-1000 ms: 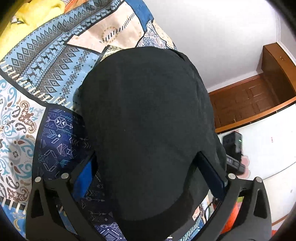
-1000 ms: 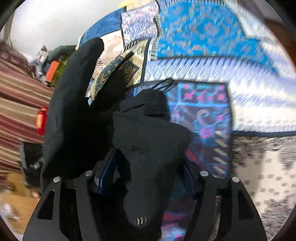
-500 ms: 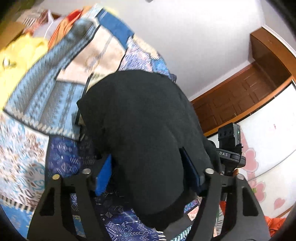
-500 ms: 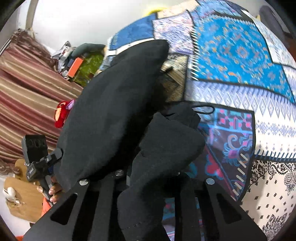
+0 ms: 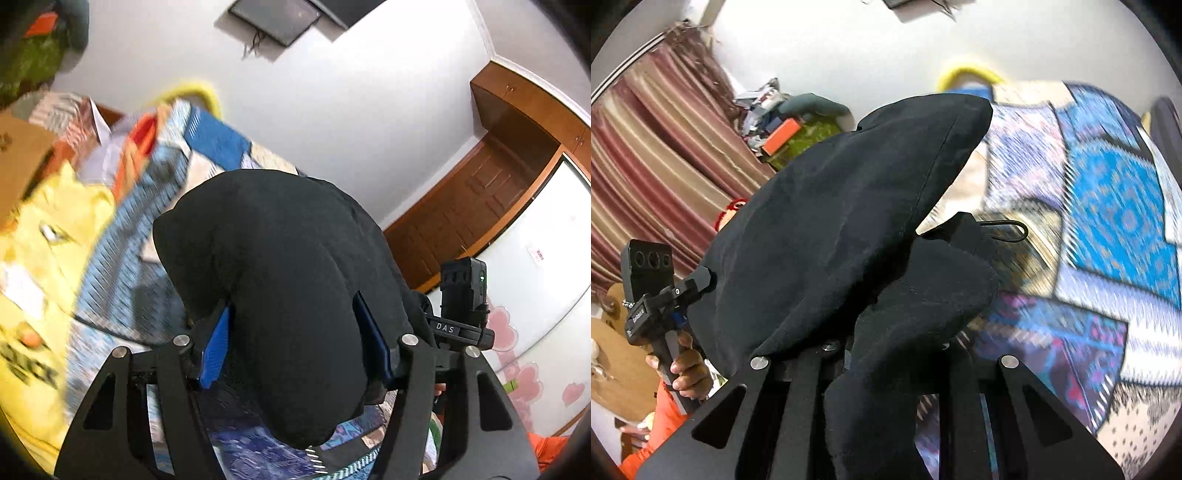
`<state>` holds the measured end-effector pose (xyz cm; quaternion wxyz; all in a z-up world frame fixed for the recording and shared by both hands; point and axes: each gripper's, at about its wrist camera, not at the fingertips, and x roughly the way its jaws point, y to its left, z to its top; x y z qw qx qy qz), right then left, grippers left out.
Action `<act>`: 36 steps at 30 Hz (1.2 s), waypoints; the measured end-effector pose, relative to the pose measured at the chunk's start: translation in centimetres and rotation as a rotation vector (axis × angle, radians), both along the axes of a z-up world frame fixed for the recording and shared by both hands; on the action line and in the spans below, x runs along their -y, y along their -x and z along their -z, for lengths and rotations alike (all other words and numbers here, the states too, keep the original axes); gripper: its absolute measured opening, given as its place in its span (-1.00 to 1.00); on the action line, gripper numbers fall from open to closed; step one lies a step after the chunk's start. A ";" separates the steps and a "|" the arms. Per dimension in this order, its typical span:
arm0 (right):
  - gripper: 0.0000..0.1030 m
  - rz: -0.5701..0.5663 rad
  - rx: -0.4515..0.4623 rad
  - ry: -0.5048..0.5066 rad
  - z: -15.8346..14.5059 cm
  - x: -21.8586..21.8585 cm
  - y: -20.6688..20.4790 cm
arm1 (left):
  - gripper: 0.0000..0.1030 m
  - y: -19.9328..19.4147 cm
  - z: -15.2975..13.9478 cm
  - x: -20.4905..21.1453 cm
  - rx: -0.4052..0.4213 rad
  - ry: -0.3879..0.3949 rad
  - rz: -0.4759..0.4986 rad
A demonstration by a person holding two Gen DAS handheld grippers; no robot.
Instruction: Fold large clothes
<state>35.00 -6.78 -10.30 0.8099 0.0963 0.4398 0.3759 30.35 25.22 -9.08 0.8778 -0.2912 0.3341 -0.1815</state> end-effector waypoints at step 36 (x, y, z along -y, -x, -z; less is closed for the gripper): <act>-0.10 -0.077 0.097 0.393 7.7 -11.3 1.2 | 0.37 4.0 8.9 -10.2 -0.237 -0.441 -0.281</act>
